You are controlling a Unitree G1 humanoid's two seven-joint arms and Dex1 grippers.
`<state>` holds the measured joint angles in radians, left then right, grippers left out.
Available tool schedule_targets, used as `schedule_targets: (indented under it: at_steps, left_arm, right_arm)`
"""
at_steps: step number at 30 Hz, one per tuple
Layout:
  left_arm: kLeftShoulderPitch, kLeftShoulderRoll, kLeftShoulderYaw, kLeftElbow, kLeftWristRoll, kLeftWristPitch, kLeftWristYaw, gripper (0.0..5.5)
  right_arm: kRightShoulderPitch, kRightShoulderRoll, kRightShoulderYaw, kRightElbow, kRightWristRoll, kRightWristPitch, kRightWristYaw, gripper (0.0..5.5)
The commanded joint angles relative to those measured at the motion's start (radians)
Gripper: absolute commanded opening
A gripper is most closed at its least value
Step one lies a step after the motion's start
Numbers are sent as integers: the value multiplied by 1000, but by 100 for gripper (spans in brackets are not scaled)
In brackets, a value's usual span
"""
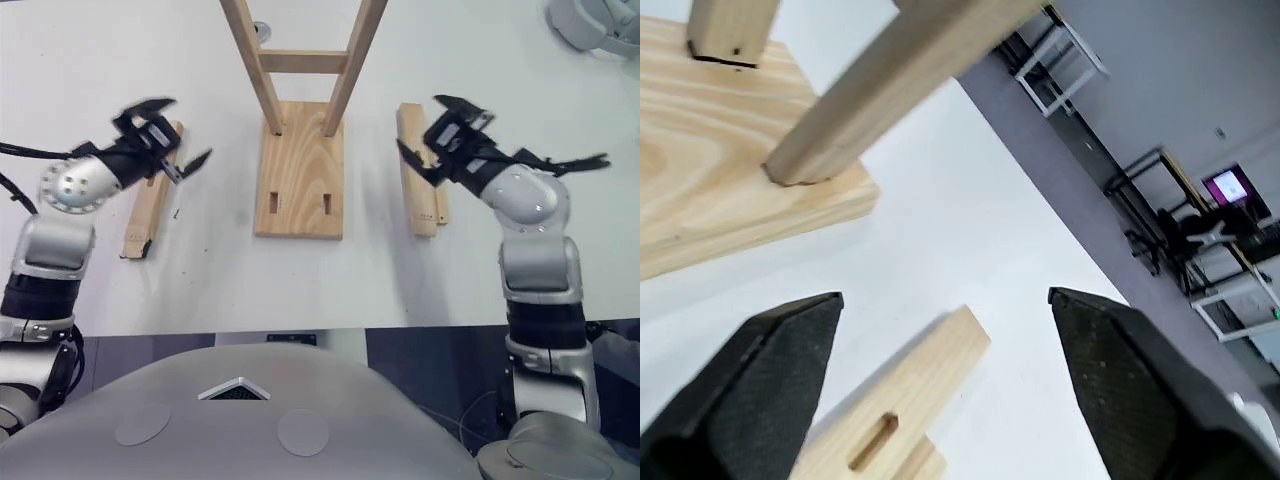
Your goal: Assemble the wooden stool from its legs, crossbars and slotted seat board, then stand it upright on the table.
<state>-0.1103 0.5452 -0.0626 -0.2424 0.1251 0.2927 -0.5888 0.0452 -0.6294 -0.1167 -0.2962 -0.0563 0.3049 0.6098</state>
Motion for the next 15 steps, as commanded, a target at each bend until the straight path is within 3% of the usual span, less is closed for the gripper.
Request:
schedule_targets:
  at_steps: [1, 5, 9, 15]
  left_arm:
    - [82, -49, 144, -156, -49, 258, 82, 457]
    - [147, -30, 252, -235, -68, 467, 109, 457]
    - [169, -29, 312, -280, -123, 592, 95, 457]
    - [231, -36, 274, -308, -177, 686, 96, 457]
  right_arm:
    - [95, 94, -95, -108, 100, 214, -65, 384]
    - [146, 152, -160, -162, 162, 309, -123, 384]
    - [168, 187, -148, -208, 187, 393, -171, 384]
    - [172, 226, -145, -233, 160, 370, -260, 384]
